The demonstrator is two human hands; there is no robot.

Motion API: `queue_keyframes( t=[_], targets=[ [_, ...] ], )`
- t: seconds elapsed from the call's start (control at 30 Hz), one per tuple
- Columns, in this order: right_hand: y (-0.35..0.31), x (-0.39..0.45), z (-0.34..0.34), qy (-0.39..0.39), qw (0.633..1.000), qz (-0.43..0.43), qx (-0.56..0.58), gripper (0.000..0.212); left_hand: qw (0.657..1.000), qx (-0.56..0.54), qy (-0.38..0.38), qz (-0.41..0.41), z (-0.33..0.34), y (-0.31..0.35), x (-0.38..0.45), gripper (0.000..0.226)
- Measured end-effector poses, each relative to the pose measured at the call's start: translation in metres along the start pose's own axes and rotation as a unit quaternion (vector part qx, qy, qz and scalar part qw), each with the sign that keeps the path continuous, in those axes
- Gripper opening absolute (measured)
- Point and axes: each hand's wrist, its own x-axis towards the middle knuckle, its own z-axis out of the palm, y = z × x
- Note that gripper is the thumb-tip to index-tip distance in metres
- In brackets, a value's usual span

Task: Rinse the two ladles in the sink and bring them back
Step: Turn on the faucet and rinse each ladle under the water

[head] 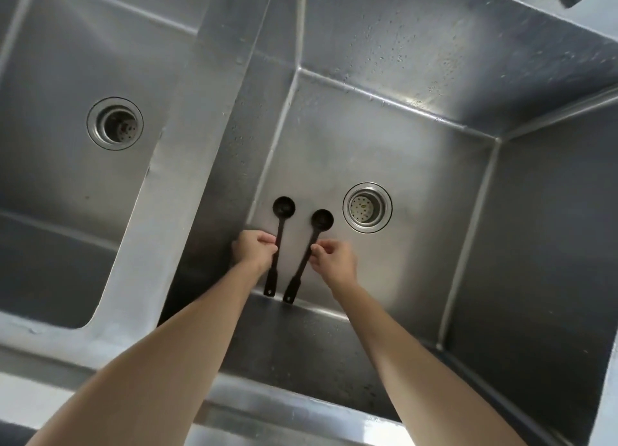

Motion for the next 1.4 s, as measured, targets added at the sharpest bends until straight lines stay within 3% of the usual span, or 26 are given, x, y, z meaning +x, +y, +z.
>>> queue_keyframes(
  t=[0.1, 0.17, 0.37, 0.6, 0.77, 0.87, 1.03, 1.1, 1.2, 1.4],
  targets=[
    [-0.004, -0.007, -0.004, -0.006, 1.000, -0.013, -0.011, 0.022, 1.000, 0.004, -0.010, -0.001, -0.002, 0.000, -0.001, 0.022],
    [-0.013, -0.016, -0.015, -0.006, 0.999, -0.027, -0.020, 0.008, 0.999, 0.032, -0.020, 0.017, -0.007, 0.005, -0.007, 0.028],
    [-0.057, -0.062, -0.076, 0.046, 0.997, -0.059, 0.036, 0.012, 0.982, 0.090, -0.077, 0.149, -0.028, 0.051, -0.067, 0.041],
    [-0.129, -0.108, -0.173, 0.133, 0.979, -0.154, -0.012, 0.034, 0.958, 0.022, -0.096, 0.268, -0.043, 0.180, -0.151, 0.042],
    [-0.199, -0.118, -0.238, 0.191, 0.953, -0.233, -0.009, 0.037, 0.927, -0.031, -0.087, 0.364, -0.050, 0.282, -0.184, 0.047],
    [-0.241, -0.114, -0.272, 0.205, 0.938, -0.279, 0.028, 0.038, 0.910, -0.029, -0.055, 0.410, -0.046, 0.335, -0.193, 0.050],
    [-0.304, -0.091, -0.297, 0.178, 0.920, -0.348, -0.016, 0.051, 0.877, 0.022, -0.052, 0.477, -0.023, 0.403, -0.197, 0.066],
    [-0.319, -0.080, -0.299, 0.178, 0.914, -0.361, -0.043, 0.047, 0.870, 0.031, -0.061, 0.488, -0.009, 0.421, -0.196, 0.060],
    [-0.327, -0.062, -0.299, 0.188, 0.913, -0.361, -0.040, 0.022, 0.868, 0.018, -0.059, 0.493, 0.009, 0.438, -0.189, 0.036],
    [-0.323, -0.040, -0.294, 0.176, 0.911, -0.372, 0.037, 0.015, 0.849, 0.018, -0.039, 0.526, 0.014, 0.443, -0.169, 0.019]
  ],
)
